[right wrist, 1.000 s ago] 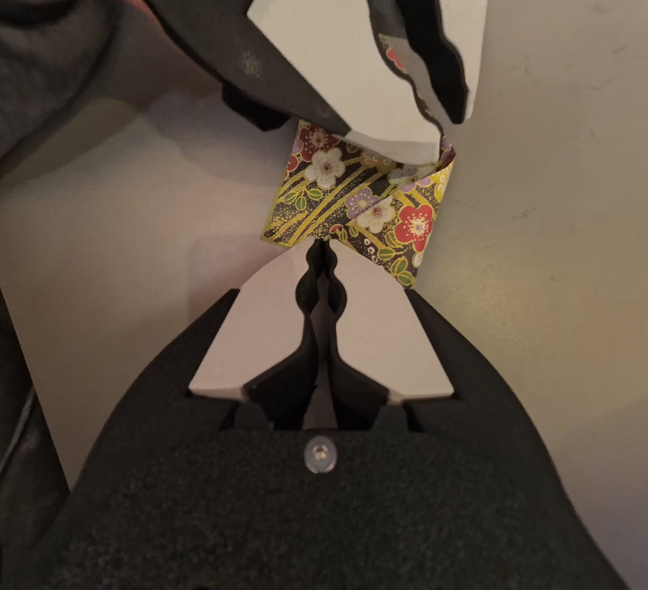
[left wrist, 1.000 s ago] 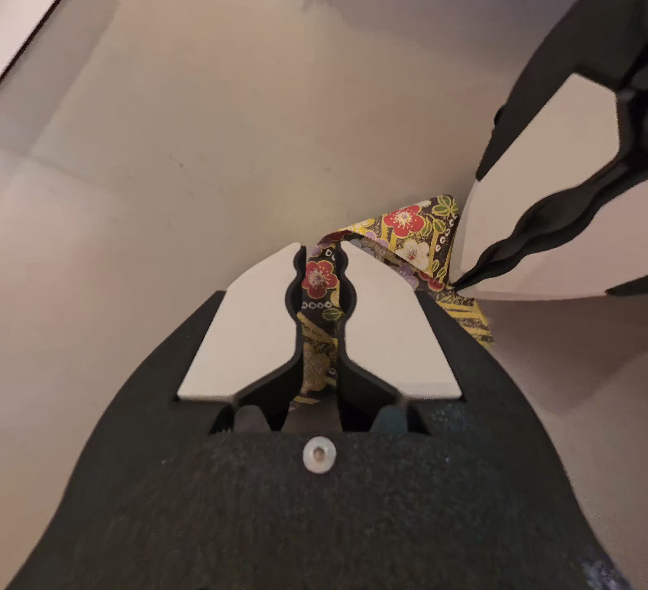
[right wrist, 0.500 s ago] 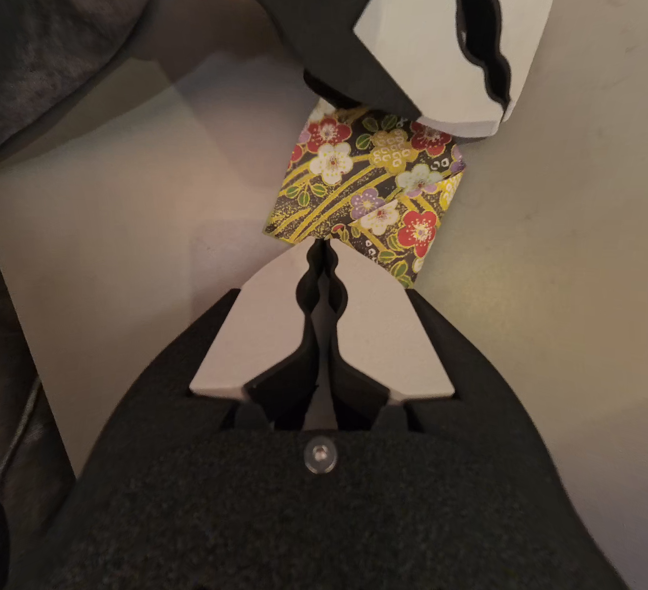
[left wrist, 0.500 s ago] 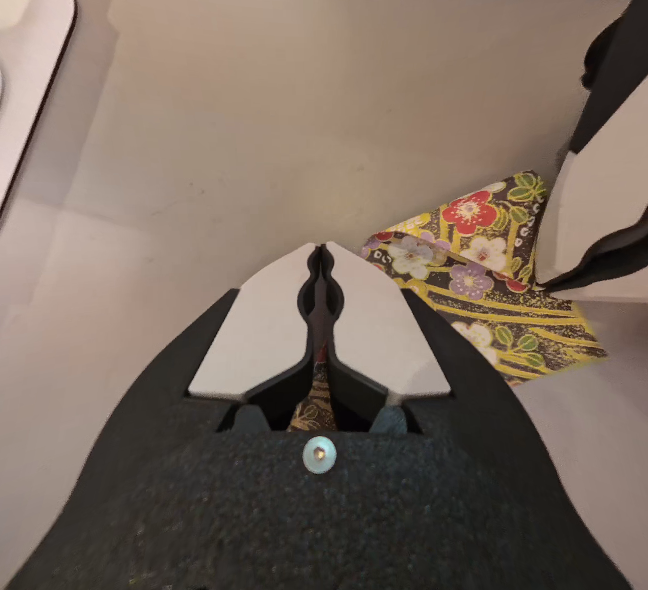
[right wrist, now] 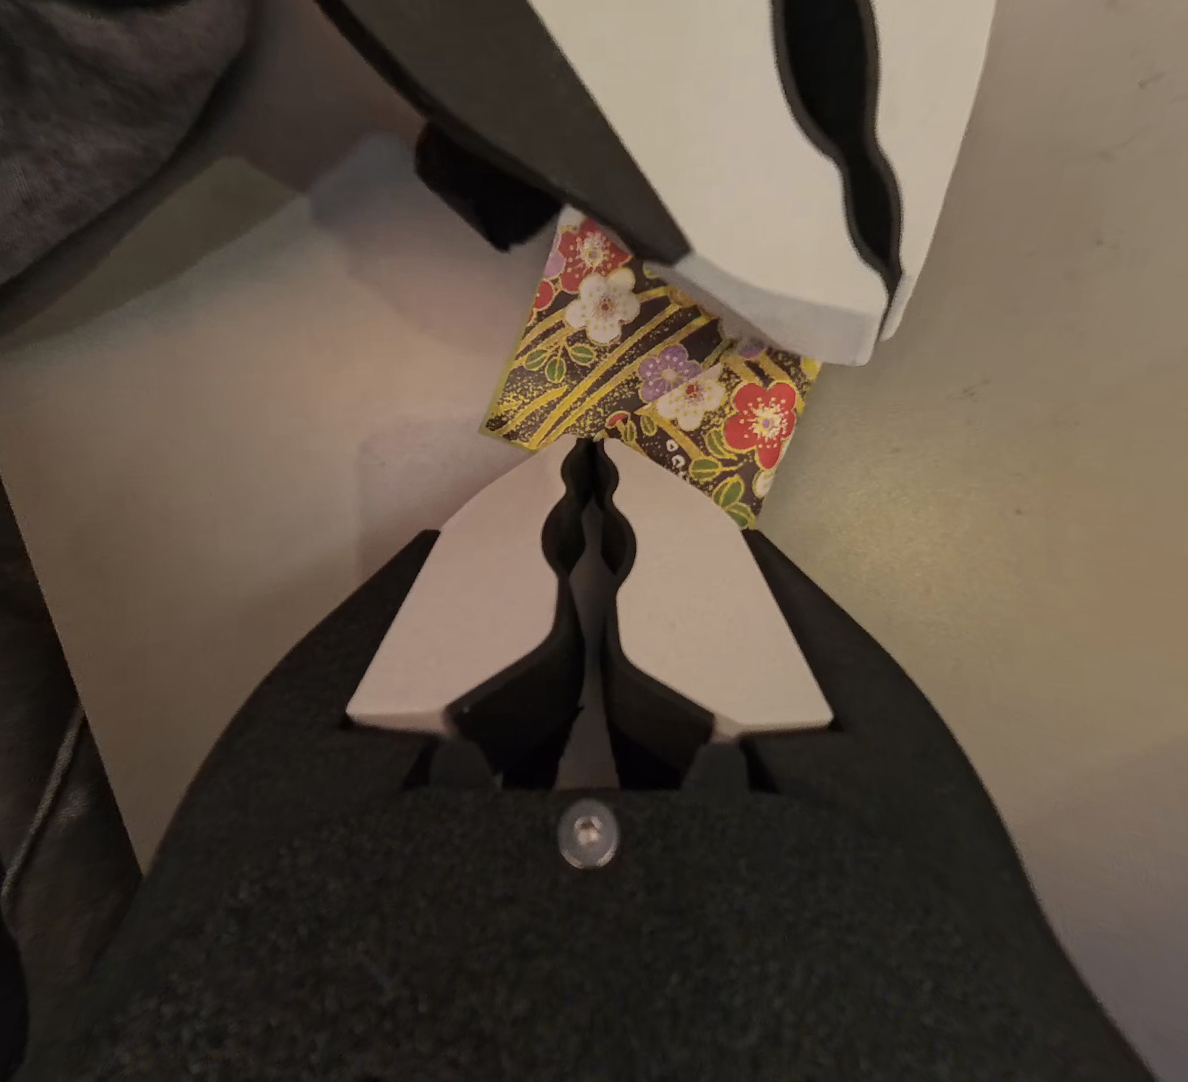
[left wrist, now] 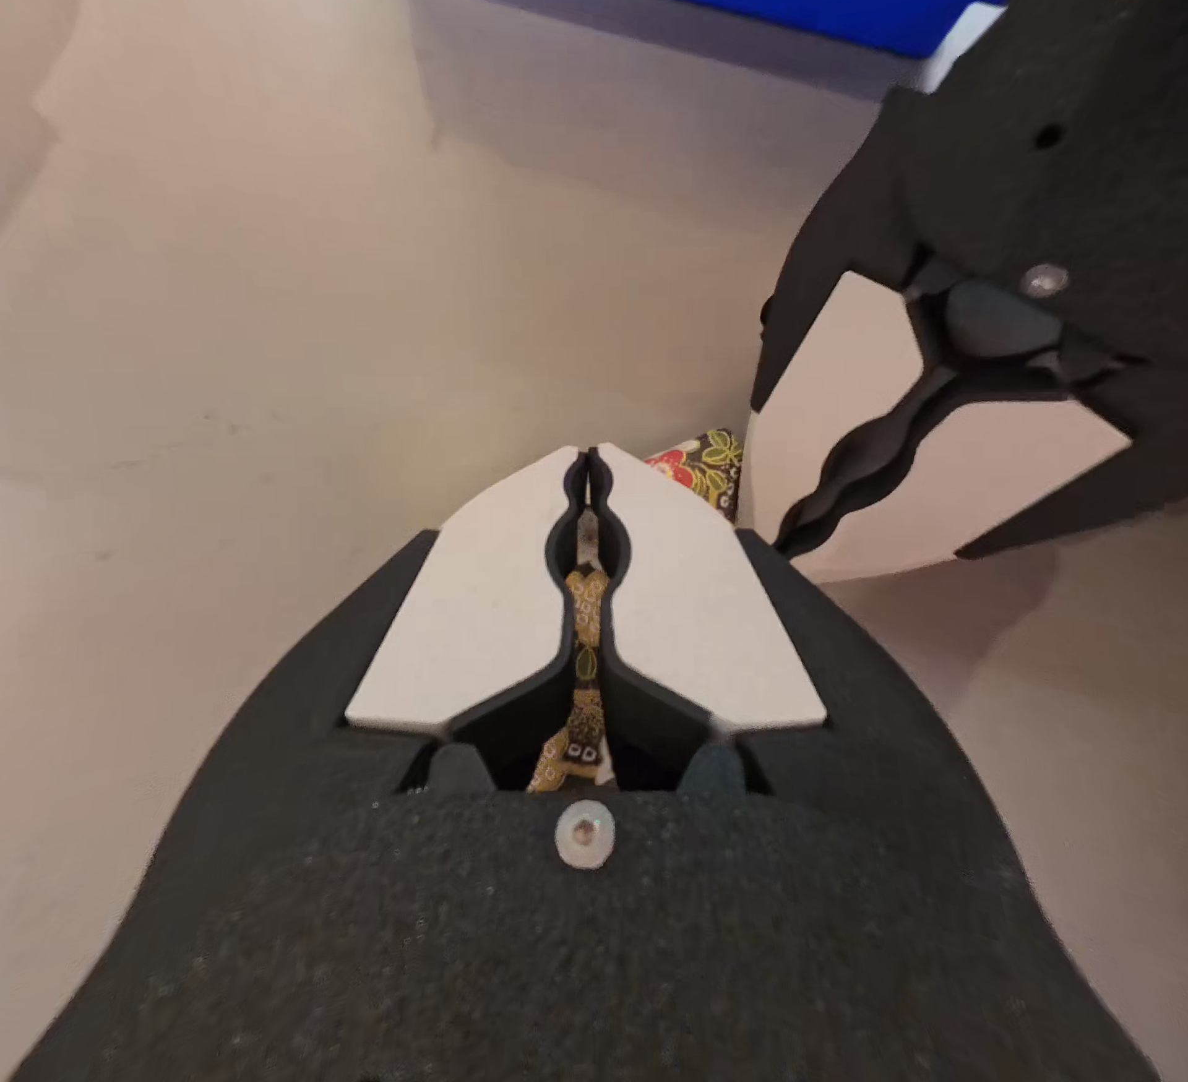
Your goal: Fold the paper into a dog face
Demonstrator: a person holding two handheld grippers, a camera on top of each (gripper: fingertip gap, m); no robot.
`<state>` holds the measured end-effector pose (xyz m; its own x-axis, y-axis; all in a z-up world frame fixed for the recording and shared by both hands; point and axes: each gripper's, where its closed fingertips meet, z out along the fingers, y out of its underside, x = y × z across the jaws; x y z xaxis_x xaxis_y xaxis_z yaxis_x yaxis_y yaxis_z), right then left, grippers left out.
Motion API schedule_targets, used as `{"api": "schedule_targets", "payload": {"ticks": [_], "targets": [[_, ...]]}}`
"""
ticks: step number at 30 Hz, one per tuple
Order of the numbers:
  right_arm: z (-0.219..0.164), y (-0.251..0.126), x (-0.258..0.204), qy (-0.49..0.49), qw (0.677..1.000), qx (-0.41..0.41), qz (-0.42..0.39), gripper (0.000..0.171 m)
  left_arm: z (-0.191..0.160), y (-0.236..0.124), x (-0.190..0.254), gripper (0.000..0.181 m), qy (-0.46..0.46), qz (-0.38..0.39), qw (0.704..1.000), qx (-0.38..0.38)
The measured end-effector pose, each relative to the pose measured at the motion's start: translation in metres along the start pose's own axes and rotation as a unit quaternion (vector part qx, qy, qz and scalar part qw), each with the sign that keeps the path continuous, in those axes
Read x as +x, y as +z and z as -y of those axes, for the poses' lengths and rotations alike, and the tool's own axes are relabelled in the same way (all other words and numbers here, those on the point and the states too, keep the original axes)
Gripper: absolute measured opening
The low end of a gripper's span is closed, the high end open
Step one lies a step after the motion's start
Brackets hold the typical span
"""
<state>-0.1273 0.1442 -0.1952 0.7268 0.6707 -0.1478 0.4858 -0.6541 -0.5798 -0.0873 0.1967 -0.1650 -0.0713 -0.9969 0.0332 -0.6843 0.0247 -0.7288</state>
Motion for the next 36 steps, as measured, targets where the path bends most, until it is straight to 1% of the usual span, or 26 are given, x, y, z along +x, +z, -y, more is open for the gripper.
{"api": "schedule_targets", "payload": {"ticks": [4, 9, 15, 20, 29, 31, 32, 36], "targets": [[0.000, 0.000, 0.000, 0.002, 1.000, -0.001, -0.002, 0.000, -0.020, 0.012, -0.006, 0.000, 0.010, 0.044, 0.998, -0.048], [0.000, 0.000, 0.000, 0.004, 1.000, -0.001, -0.002, 0.001, -0.024, 0.014, -0.010, 0.000, 0.018, 0.066, 0.996, -0.058], [0.000, 0.000, 0.000, 0.008, 1.000, 0.001, -0.004, 0.000, -0.022, 0.010, -0.013, 0.000, 0.031, 0.087, 0.995, -0.046], [0.000, 0.000, 0.000, 0.011, 1.000, 0.003, -0.001, 0.001, -0.023, 0.001, -0.015, 0.000, 0.019, 0.090, 0.995, -0.042], [0.001, 0.000, 0.000, 0.004, 1.000, 0.000, -0.012, 0.000, -0.031, 0.007, -0.014, 0.000, 0.023, 0.089, 0.994, -0.053], [0.001, -0.001, -0.001, 0.023, 1.000, 0.001, -0.003, 0.000, -0.032, 0.008, -0.014, 0.000, 0.024, 0.091, 0.994, -0.048], [0.001, -0.002, -0.003, 0.031, 0.999, 0.003, 0.007, 0.000, -0.032, 0.008, -0.014, 0.000, 0.022, 0.090, 0.995, -0.047], [0.001, -0.013, 0.000, 0.037, 0.999, 0.021, 0.007, 0.000, -0.032, 0.008, -0.014, 0.000, 0.018, 0.086, 0.995, -0.047]]}}
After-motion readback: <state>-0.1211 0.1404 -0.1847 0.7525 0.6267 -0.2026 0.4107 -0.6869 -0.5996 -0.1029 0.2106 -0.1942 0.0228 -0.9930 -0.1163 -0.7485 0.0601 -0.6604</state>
